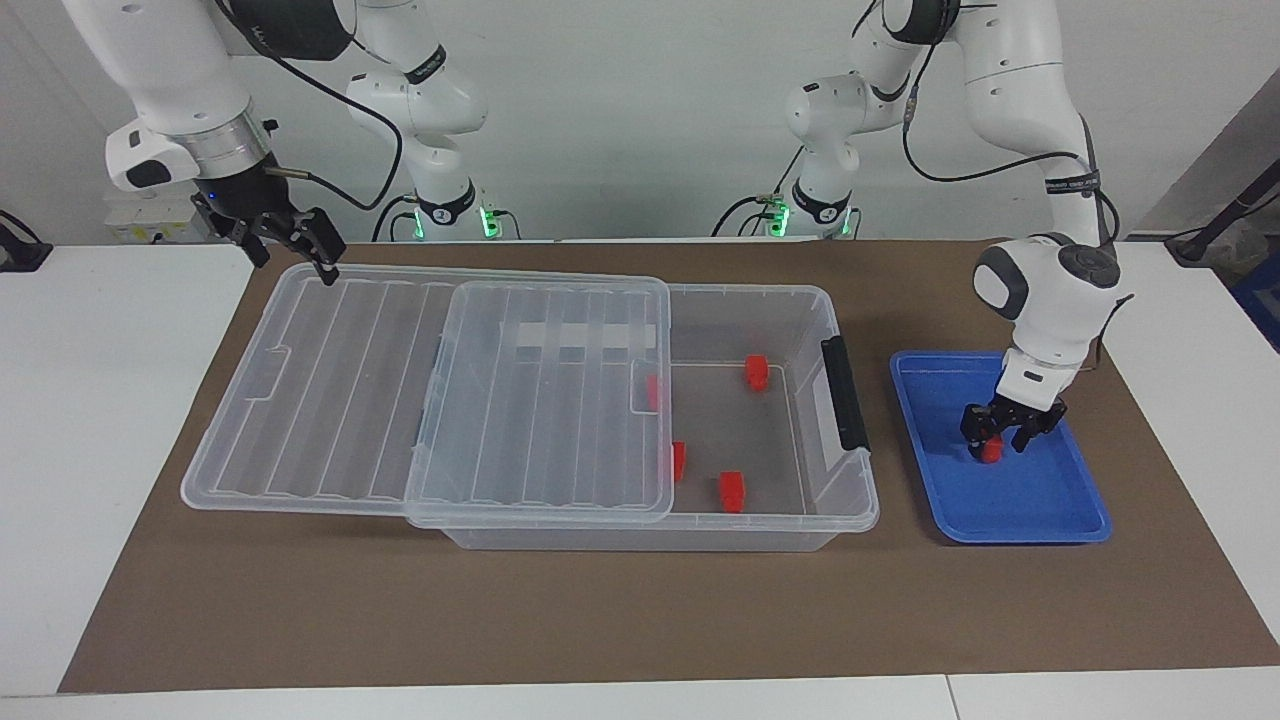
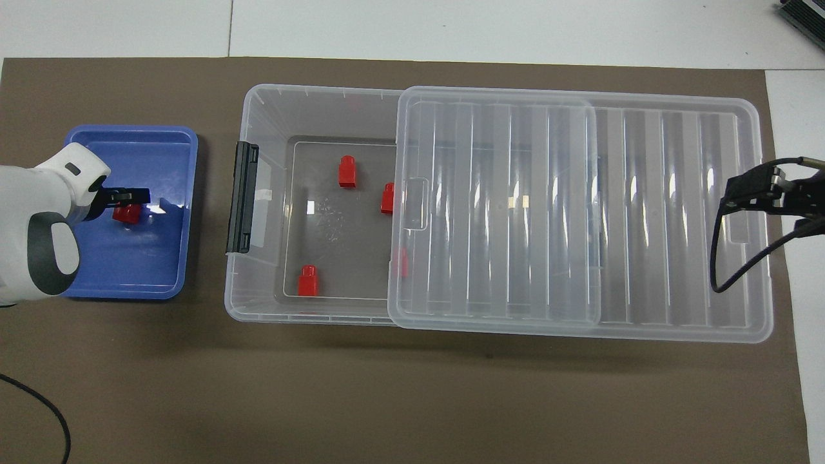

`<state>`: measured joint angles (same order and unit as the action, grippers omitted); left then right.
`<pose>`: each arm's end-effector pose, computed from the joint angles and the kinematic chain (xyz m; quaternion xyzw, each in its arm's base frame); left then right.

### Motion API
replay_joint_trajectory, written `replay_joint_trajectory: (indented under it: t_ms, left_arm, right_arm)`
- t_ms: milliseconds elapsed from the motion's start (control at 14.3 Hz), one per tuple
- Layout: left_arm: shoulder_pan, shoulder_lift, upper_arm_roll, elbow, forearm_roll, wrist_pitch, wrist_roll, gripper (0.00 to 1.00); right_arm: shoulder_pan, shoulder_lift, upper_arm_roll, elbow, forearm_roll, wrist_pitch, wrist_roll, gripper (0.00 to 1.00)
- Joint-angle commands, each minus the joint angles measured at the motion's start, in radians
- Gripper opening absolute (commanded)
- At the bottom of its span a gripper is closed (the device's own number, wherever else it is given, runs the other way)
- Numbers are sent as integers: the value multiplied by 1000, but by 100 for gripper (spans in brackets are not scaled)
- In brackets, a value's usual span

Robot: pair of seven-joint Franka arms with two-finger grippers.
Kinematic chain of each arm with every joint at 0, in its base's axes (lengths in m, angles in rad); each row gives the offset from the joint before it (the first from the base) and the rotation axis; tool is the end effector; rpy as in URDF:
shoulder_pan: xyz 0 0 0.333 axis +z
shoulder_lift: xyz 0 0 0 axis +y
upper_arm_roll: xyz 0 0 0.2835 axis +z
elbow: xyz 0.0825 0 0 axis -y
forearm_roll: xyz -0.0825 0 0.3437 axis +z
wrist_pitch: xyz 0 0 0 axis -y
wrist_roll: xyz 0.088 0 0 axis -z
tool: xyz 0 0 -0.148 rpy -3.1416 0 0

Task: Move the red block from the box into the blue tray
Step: 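Lower the red block into the blue tray and open the left gripper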

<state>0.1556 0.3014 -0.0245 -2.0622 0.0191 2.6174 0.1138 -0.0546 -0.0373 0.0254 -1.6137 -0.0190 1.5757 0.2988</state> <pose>0.5802 0.0767 0.2712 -0.9919 -0.0020 -0.1254 0.0177 0.5036 -0.0173 0.5519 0.9865 -0.1632 0.0010 0.0099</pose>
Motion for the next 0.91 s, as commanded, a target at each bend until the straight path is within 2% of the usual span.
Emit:
replay_joint_trajectory:
  t_ms: [0,210,490,629,769,839]
  left_arm:
    - [-11,-10,11,-12,13,6,-16,100]
    - [-11,-79,11,11,13,-149,-13,100]
    - [-22,-233,9,25,13,-385,-14,100]
    - [-27,-310,0,66,13,-541,-17,100]
    - [-47,-393,0,105,13,-681,-22,100]
    - [-47,-434,-2,125,13,-756,-25,100]
  right_arm:
    - [-16,-9,-4,-23,19,30,-20,100]
    - [-36,-21,-4,-54,19,67,-26,100]
    - [-54,-27,-4,-80,19,107,-27,100]
    - [-65,-27,-4,-89,19,121,-39,100]
    - [-93,-29,-2,-123,19,174,-87,92]
    - [-108,-35,-2,-138,19,200,-107,72]
